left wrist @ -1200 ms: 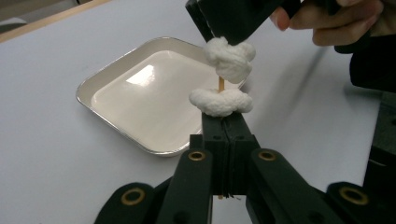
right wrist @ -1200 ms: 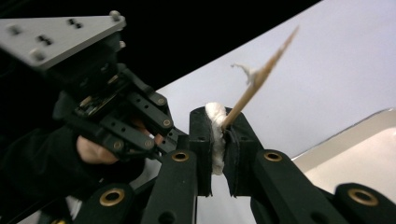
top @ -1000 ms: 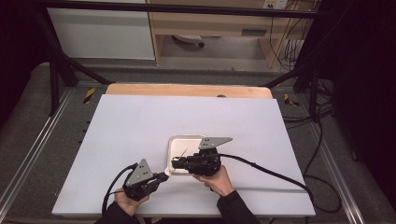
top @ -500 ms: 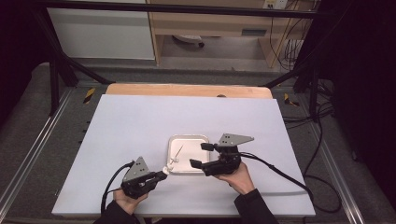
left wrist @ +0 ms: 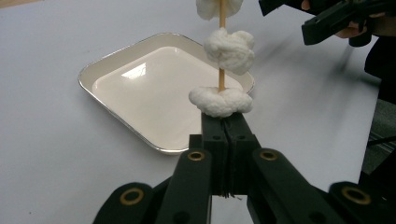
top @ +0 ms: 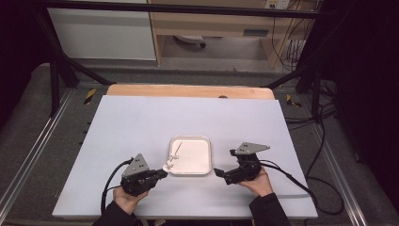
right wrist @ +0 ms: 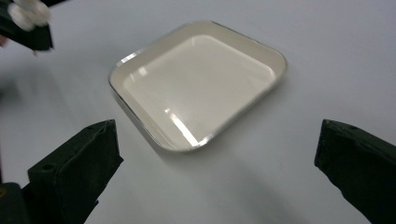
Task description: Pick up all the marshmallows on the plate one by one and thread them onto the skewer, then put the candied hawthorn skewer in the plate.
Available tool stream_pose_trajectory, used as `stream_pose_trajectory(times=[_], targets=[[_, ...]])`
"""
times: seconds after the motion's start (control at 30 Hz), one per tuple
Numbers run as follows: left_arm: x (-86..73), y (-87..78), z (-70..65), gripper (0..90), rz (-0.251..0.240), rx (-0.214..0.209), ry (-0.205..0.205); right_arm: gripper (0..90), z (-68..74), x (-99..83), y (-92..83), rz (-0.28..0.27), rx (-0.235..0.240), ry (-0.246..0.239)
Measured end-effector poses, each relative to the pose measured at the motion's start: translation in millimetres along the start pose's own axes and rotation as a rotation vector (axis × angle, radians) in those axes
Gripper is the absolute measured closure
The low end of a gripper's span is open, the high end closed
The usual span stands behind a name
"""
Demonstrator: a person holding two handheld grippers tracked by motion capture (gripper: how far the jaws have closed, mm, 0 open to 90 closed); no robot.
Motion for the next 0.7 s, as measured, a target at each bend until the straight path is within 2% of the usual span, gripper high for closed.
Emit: stream_pose_trajectory(times=[0.07,0.23,0.33,0.47,0.7], targets=[[1.8,0.4,0.3,88.3,0.008,0.001,0.000,0.7,-6.3,-8.6,-3.1,0.024,-0.013,0.012],[8.9,2.3,3.9,88.2,0.019,0.012,0.002,0.7,-23.0,-24.6,-13.5,0.013,-0.035,0.053],[13.9,4.5,7.9,88.2,0.030,0.020,-0.004,0.6,-31.2,-32.9,-18.1,0.040,-0.052,0.063],[22.3,8.2,13.4,88.1,0.046,0.024,-0.019,0.6,-37.2,-38.8,-23.7,0.028,-0.060,0.073],[30.9,19.1,20.3,88.0,0.097,0.023,-0.035,0.6,-39.4,-47.7,-23.7,0.059,-0.073,0.062]])
Point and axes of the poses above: each handheld gripper's, and its own axes: y roughly forward along the jaws, x roughly out of its top, z roughly to its left, the point moved 8 cm from there along y, roughly forward along the jaws, and after that the axes turned 4 degrees about z, right-handed, at the moved point
